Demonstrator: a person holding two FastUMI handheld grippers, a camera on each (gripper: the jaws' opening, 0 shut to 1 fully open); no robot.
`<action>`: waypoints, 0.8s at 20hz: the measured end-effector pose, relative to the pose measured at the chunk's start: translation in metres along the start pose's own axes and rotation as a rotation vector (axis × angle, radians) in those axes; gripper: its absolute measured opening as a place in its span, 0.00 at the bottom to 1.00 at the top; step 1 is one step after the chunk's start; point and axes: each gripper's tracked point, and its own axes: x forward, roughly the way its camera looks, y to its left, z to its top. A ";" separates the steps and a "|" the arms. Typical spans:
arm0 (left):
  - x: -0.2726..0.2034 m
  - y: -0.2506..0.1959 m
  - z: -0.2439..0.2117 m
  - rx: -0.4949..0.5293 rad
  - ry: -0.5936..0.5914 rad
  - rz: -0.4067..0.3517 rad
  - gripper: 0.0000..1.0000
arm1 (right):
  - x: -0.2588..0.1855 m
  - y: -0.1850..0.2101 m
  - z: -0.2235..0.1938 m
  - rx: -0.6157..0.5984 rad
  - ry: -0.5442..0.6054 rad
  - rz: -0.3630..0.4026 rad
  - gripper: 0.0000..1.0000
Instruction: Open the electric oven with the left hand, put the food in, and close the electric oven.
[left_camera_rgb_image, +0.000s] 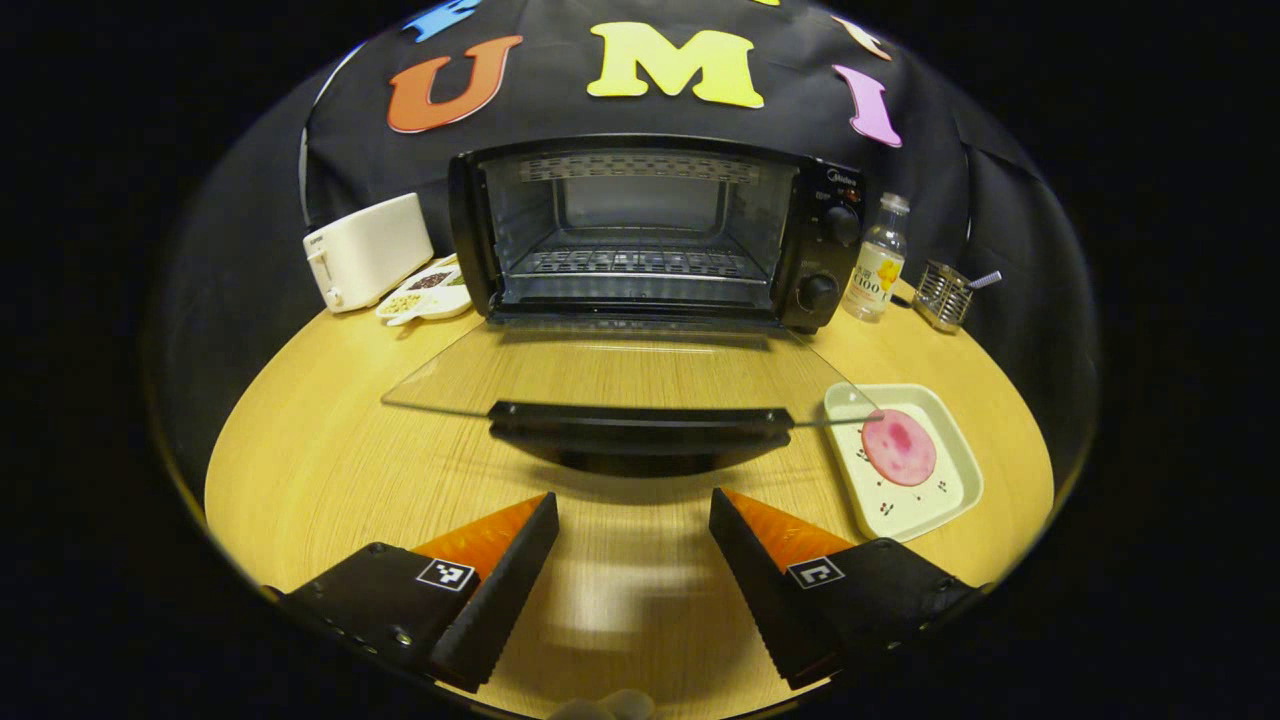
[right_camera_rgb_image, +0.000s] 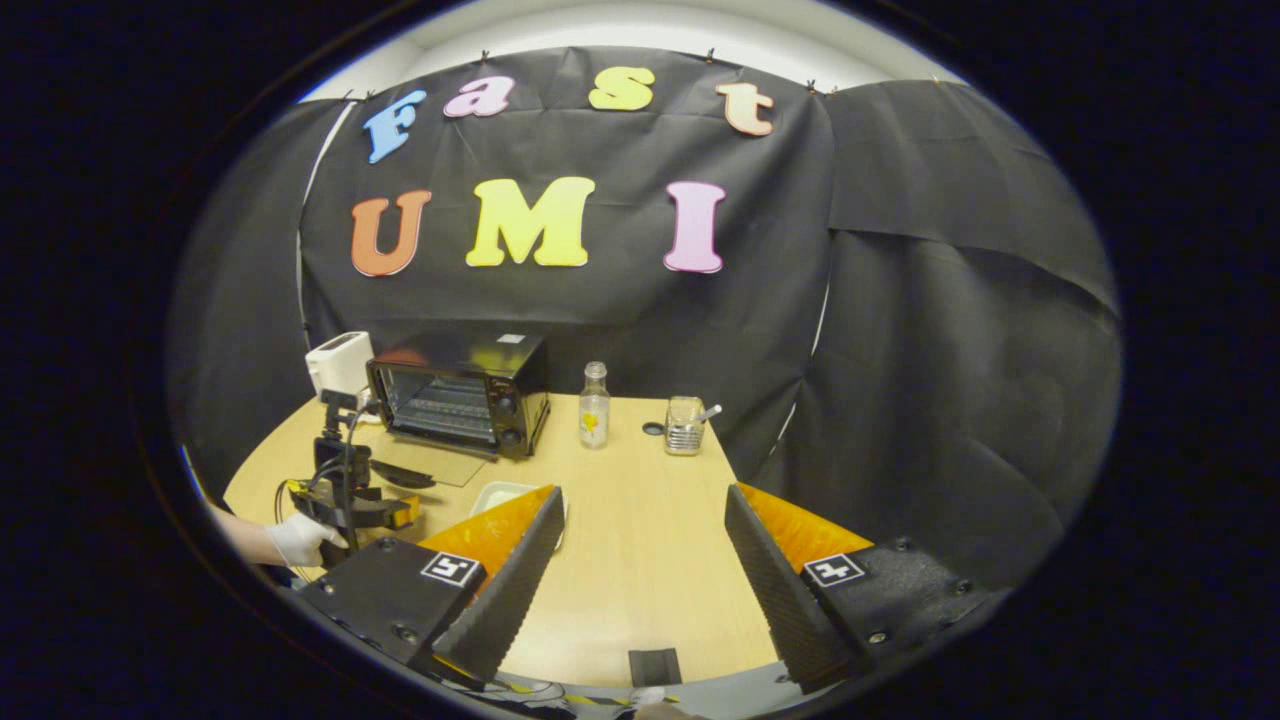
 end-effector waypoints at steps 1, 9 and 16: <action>-0.010 0.007 0.006 0.004 -0.026 0.014 0.97 | 0.003 0.002 -0.001 0.003 -0.002 0.016 1.00; -0.064 0.014 0.083 0.043 -0.231 0.040 0.95 | 0.027 0.013 0.001 -0.001 -0.004 0.111 1.00; -0.030 -0.007 0.195 0.065 -0.367 0.038 0.96 | 0.026 -0.014 -0.007 0.006 0.014 0.071 1.00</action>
